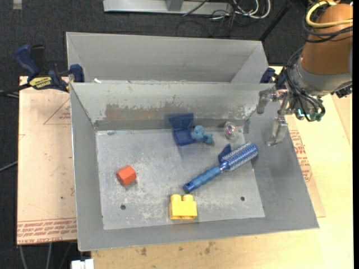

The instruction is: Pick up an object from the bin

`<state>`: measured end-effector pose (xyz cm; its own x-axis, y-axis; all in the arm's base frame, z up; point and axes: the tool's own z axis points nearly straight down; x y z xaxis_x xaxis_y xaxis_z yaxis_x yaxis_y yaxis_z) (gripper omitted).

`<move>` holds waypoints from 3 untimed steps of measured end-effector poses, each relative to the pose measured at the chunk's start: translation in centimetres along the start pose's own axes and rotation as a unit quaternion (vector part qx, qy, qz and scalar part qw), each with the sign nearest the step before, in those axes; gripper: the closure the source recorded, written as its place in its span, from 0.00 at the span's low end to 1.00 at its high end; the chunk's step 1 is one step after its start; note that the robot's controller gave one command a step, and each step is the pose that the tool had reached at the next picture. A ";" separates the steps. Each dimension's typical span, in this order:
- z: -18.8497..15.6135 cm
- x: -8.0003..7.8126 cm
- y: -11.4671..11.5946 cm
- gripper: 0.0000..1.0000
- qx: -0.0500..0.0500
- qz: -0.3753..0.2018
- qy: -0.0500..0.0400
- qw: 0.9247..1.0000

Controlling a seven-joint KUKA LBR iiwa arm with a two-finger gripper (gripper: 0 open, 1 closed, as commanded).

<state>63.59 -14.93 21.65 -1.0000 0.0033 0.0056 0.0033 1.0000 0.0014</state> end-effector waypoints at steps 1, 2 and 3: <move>15.0 4.3 4.5 0.00 -0.001 -0.244 -0.001 0.970; 11.5 4.3 2.3 0.00 0.002 -0.262 -0.005 0.965; 11.6 4.4 4.6 0.00 0.001 -0.298 -0.003 0.955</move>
Offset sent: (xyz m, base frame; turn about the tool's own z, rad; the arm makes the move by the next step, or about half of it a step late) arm -0.0425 0.0441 -0.1465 -0.4955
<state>59.09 -10.29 10.10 -0.8244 -0.5660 -0.0021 -0.5660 0.8244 0.0008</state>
